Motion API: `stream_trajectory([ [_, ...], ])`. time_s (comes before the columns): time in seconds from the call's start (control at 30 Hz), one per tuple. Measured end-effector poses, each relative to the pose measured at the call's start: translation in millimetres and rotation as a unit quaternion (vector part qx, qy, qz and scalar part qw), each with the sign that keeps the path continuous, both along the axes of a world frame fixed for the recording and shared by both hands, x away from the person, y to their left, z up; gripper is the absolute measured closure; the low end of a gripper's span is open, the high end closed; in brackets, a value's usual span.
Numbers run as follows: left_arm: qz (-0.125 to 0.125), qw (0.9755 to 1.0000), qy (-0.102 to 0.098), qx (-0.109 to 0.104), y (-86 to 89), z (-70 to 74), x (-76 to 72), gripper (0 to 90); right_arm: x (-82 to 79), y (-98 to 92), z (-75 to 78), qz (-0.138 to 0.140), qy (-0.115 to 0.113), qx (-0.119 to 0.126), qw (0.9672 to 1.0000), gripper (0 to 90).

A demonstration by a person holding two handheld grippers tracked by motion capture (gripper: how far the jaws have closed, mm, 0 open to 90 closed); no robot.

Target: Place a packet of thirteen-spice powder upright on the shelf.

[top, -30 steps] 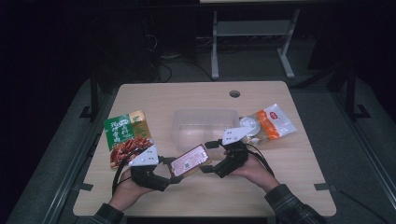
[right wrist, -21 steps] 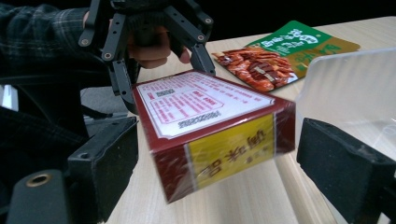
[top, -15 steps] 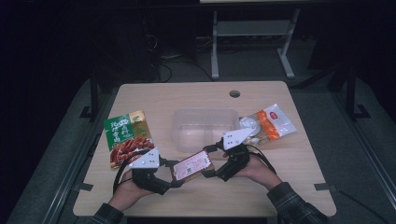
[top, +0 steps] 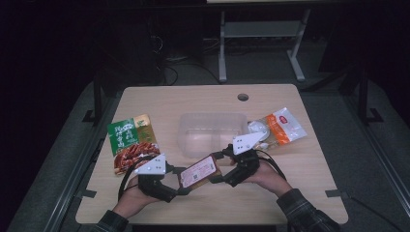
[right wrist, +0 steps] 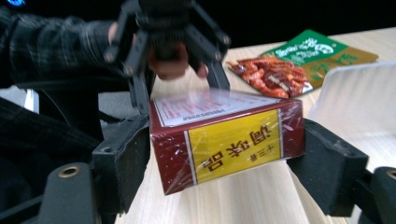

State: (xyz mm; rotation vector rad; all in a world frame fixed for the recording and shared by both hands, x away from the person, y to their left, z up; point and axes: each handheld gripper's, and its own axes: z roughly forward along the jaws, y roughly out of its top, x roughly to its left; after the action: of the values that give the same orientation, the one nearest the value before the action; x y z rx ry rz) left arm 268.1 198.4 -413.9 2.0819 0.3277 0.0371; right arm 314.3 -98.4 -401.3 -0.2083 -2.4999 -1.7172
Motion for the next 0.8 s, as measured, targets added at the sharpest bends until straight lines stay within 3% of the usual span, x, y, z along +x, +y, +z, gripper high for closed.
stream_trajectory([
  [0.23,-0.018,0.9992,0.009,0.035,-11.9,-9.3,4.5,32.0,-3.1,2.7,4.5,0.000,-0.009,0.020,0.9997,25.8],
  [0.53,-0.032,0.9982,0.025,0.044,-24.0,-16.8,9.6,32.0,-4.3,10.8,7.1,0.002,-0.010,0.045,0.9989,27.3],
  [0.7,-0.038,0.9978,0.028,0.046,-28.8,-18.1,9.8,32.0,-5.8,16.1,11.1,0.006,-0.017,0.040,0.9990,27.9],
  [0.8,-0.041,0.9972,0.025,0.058,-31.3,-19.5,9.7,31.8,-6.2,19.9,12.2,0.011,-0.023,0.034,0.9991,28.5],
])
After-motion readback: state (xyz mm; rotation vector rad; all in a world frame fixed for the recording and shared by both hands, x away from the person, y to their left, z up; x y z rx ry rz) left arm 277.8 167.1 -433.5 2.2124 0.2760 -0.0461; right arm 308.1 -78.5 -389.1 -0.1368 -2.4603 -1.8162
